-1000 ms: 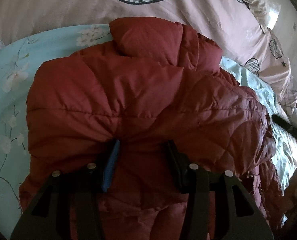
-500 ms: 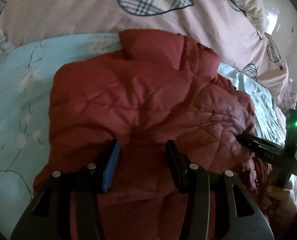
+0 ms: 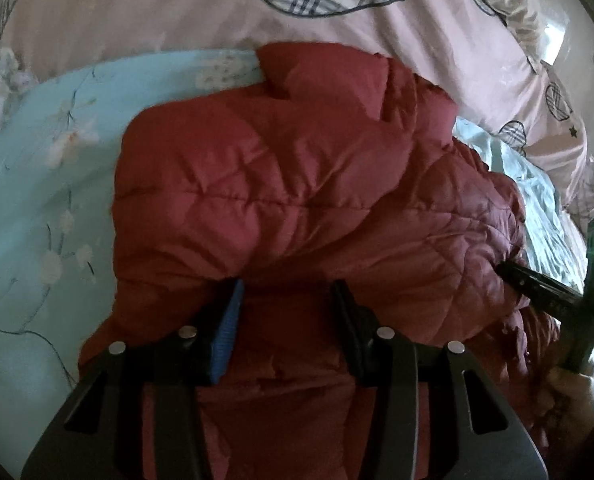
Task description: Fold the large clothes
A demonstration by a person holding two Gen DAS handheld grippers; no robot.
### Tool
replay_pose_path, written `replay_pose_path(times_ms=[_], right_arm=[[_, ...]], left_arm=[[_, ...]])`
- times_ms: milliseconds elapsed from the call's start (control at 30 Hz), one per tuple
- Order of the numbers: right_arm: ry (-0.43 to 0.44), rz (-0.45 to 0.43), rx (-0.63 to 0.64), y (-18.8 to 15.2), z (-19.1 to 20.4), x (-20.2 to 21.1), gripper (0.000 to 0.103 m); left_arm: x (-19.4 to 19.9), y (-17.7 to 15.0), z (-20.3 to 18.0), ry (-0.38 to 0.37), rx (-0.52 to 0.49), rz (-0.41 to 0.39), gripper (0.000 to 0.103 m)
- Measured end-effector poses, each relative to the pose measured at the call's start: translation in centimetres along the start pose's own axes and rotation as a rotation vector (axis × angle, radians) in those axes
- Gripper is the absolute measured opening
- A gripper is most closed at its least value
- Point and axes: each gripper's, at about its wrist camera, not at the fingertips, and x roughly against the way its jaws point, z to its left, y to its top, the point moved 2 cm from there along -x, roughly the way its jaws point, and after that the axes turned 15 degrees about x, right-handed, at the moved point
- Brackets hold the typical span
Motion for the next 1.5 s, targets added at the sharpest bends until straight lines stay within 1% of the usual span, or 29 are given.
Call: replay_pose_path(times_ms=[67, 233, 367, 400, 467, 533, 567, 667, 733, 800, 967, 1100, 1300, 1400, 1433, 1500], right_arm=[[0.0, -0.002, 0.004, -0.1, 0.1, -0.1, 0.038], [-0.002, -0.004, 0.005, -0.2, 0.1, -0.3, 0.038], [0.01, 0.002, -0.016, 0.0, 0.0, 0.1, 0.038], [0.013, -0.002, -0.026, 0.1, 0.0, 0.5, 0.038], [0.035, -0.013, -0.05, 0.0, 0.1, 1.5, 0.043], [0.053, -0.028, -0.074, -0.3, 0.1, 2.8, 0.046], [0.053, -0.036, -0.081, -0.5, 0.1, 3.6, 0.047], [0.063, -0.042, -0.086, -1.4, 0.3, 5.6, 0.049], [0.071, -0.043, -0.081, -2.0, 0.5, 6.9, 0.049], [0.071, -0.041, -0.071, -2.7, 0.7, 8.3, 0.051], [0.077, -0.036, -0.051, -4.7, 1.0, 11.2, 0.059], [0.081, -0.023, -0.053, -6.5, 1.0, 12.7, 0.059], [0.067, 0.0, -0.058, -9.2, 1.0, 14.8, 0.061], [0.054, 0.011, -0.053, -10.3, 1.1, 15.7, 0.066], [0.045, 0.015, -0.051, -10.8, 1.1, 16.0, 0.07], [0.031, 0.018, -0.051, -11.7, 1.0, 16.8, 0.071]], left_arm=[[-0.6, 0.0, 0.3, -0.009, 0.006, 0.014, 0.043], [-1.2, -0.4, 0.0, 0.022, -0.016, 0.006, 0.043], [-1.1, -0.3, 0.0, 0.025, -0.018, 0.009, 0.043], [-0.9, -0.3, -0.1, 0.027, -0.018, 0.008, 0.043], [-0.4, -0.3, -0.3, 0.029, -0.027, 0.008, 0.044], [0.4, -0.4, -0.2, 0.024, -0.031, 0.008, 0.048], [1.2, -0.5, 0.0, 0.02, -0.024, 0.002, 0.051], [2.8, -1.0, 0.5, 0.015, -0.009, -0.014, 0.052], [4.0, -1.7, 1.0, 0.012, -0.003, -0.018, 0.052], [4.9, -2.5, 1.6, 0.026, 0.002, -0.019, 0.052], [7.4, -5.1, 3.6, 0.031, 0.023, -0.003, 0.053], [8.4, -7.0, 4.8, 0.059, 0.036, 0.018, 0.053], [10.1, -9.5, 6.4, 0.061, 0.072, 0.04, 0.054], [11.2, -10.6, 6.8, 0.073, 0.073, 0.033, 0.057], [11.5, -11.0, 6.9, 0.079, 0.07, 0.03, 0.058], [12.2, -11.7, 7.0, 0.091, 0.065, 0.024, 0.059]])
